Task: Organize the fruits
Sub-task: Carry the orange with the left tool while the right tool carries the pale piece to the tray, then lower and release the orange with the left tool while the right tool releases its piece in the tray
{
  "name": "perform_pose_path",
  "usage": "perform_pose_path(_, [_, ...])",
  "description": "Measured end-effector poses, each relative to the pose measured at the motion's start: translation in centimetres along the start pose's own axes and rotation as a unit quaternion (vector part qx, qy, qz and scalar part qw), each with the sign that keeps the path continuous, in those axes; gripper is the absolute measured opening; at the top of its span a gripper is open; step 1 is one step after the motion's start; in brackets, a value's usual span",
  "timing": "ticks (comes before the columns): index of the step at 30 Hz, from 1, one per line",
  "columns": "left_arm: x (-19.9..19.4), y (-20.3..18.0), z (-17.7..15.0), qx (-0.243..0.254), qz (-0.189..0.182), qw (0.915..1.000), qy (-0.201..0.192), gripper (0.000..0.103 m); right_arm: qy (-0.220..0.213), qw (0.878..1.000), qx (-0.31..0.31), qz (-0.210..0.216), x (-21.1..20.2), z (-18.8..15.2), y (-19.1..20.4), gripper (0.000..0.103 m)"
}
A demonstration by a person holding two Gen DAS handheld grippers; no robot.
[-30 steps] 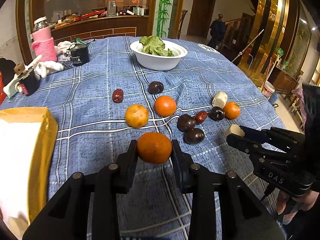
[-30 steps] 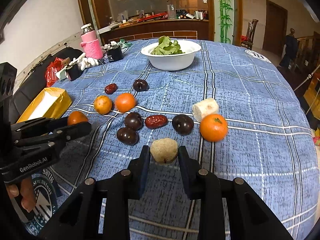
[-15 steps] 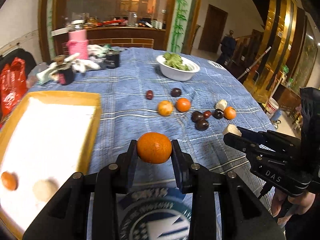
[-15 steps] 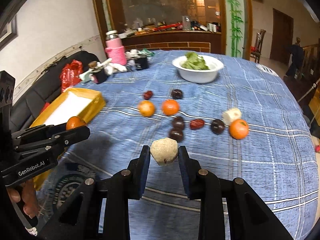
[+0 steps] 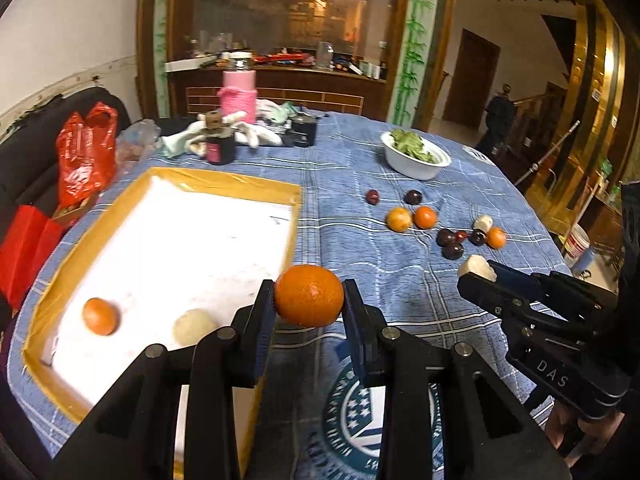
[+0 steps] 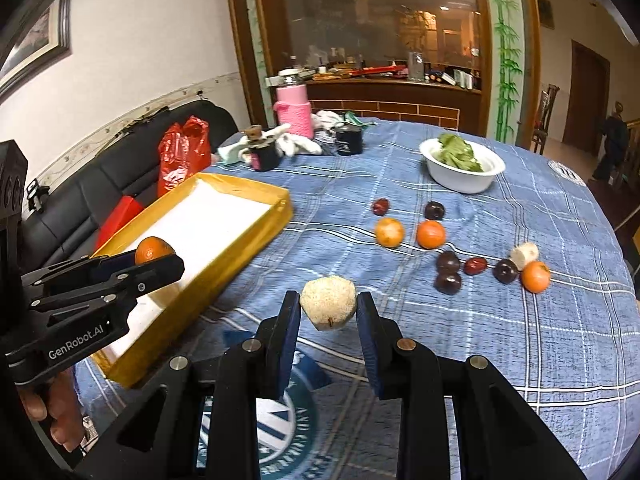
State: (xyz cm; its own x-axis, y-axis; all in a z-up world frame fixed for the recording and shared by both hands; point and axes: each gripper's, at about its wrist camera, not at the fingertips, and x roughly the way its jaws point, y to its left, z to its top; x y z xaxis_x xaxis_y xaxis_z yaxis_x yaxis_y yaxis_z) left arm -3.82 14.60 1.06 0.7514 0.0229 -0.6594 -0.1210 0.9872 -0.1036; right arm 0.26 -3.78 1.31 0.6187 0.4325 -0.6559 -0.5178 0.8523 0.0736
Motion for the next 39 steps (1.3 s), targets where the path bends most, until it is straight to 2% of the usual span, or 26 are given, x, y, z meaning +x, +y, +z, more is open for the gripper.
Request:
perform_pose_path(11, [-1.9,4.4,-0.5,-0.036,0.048,0.9982,-0.008,0.030,-0.009,0.999,-0.033,0.031,0.0,1.3,5.7,0.029])
perform_pose_path(24, [-1.0,11.1,-1.5,-0.094,0.099,0.9906,0.007,0.030,0.017,0.994,-0.073,0.078,5.4,3.5,13.2,0.029])
perform_pose_path(30, [-0.6,12.5,-1.8,-0.103,0.109,0.9886,0.011,0.030,0.031,0.992,-0.078,0.090,8.0,3.9,15.0,0.029])
perform_pose_path(39, [0.2,12.3,-1.9,-0.093,0.115,0.9887,0.023,0.031,0.036,0.991,-0.072,0.105,9.9,3.7,15.7,0.029])
